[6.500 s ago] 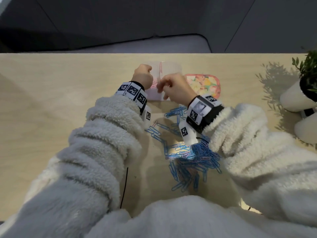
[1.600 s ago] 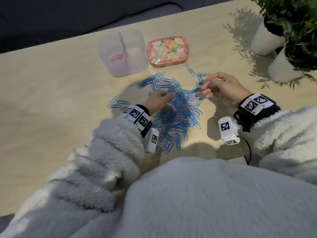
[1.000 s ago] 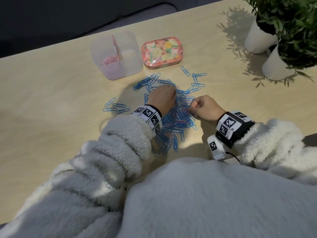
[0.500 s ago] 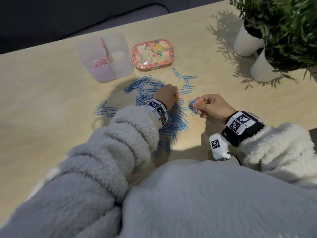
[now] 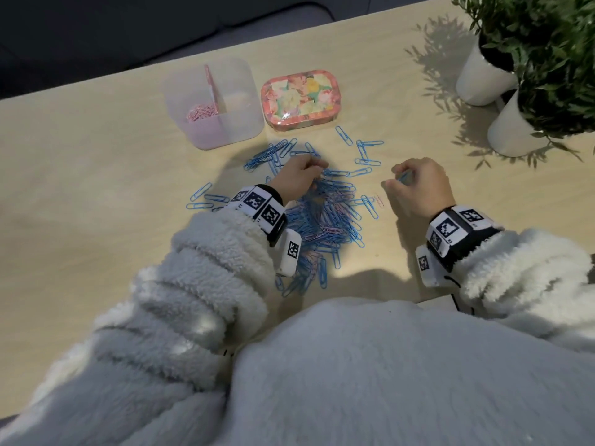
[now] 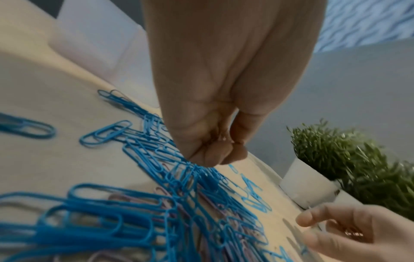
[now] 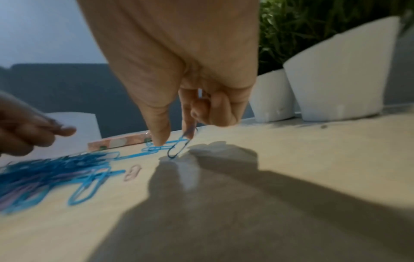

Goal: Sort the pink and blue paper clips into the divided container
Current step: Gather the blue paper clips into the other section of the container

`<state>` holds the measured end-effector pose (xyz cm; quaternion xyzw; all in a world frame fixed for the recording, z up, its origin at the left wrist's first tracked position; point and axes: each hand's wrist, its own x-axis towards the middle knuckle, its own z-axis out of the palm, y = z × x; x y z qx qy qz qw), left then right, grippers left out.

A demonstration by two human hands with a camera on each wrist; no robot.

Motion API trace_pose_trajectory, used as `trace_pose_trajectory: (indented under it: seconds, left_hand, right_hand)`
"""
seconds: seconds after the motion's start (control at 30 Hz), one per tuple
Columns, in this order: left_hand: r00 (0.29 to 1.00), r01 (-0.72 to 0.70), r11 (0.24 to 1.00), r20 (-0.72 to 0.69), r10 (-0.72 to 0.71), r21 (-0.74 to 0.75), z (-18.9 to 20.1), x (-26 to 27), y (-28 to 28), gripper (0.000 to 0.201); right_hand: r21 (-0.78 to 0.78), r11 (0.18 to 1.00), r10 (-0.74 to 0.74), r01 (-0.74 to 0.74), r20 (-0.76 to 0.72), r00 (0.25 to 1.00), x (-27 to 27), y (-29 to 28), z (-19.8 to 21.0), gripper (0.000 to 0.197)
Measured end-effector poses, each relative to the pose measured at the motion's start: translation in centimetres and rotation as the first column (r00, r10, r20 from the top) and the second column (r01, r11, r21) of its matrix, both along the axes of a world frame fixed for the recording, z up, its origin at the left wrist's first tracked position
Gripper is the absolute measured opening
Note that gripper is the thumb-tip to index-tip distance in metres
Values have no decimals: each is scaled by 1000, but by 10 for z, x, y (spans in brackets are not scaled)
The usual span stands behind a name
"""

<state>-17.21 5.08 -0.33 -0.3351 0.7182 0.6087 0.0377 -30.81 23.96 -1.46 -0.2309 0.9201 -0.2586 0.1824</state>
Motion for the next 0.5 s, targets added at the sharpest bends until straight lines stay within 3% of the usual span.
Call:
trace_pose_trajectory:
  seconds: [0.07,0.13,0.2,0.27,0.37,0.43,0.5]
  left_hand:
    - [999,-40,990,31,36,135,3,0,3,23]
    - [999,-2,989,43,-4,148,4,-2,6,29]
    - [995,88,996,48,-88,7,1,-5,11,31]
    - [978,205,956,78,-192,-212,-4,-9,14,21]
    - [906,424,773,221,-362,-472,-7,-14,17,13]
    - [890,456,712,259,-376,-533,-10,-16,15,13]
    - [914,405,714,250,-319,-571,-10,-16,11,14]
  right_hand:
    - [39,998,43,-40,-85,995,7,0,3,20]
    - [59,997,62,-57,-96,993,14,0,1,13]
    - [90,992,90,-89,-9,996,21,2,-2,15]
    - [100,989,106,-113,75,992,27,3,-6,14]
    - [84,989,108,-119,122,987,26,0,-10,11]
    - [87,987,121,-136,158,980,22,-2,-11,15]
    - [94,983,139,-156,166,976,19,-3,-12,15]
